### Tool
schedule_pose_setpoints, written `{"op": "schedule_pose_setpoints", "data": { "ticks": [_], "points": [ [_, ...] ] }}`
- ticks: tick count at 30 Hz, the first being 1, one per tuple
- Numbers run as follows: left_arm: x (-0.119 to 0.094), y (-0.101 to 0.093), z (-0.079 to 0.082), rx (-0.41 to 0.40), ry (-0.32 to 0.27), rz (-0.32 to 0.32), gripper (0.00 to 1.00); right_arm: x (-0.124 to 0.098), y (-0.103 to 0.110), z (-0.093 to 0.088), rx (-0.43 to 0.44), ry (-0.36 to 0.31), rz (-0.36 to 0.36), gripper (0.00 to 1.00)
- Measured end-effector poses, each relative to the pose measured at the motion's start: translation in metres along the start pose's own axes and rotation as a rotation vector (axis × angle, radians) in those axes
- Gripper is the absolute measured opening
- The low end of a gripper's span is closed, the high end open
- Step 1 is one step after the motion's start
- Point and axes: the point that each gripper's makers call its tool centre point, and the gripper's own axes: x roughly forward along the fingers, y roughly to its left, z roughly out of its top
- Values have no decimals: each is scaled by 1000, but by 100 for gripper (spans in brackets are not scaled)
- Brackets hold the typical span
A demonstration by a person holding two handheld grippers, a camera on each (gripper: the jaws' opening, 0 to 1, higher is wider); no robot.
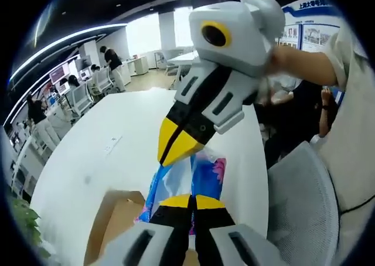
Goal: Operate the shoe box by opening the lid, removing the specified soft item, and placing it in the target area until the item is outside and the box remains undamaged.
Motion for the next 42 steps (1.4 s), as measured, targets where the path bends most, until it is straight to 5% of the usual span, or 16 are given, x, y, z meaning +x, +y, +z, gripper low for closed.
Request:
{"op": "schedule_pose_setpoints", "data": {
  "ticks": [20,42],
  "points": [
    [93,-13,61,33,11,-117,0,-47,-66,-76,114,69,-71,0],
    [177,-9,101,72,52,-223,0,-72,-128,-141,224,110,-116,0]
  ]
}}
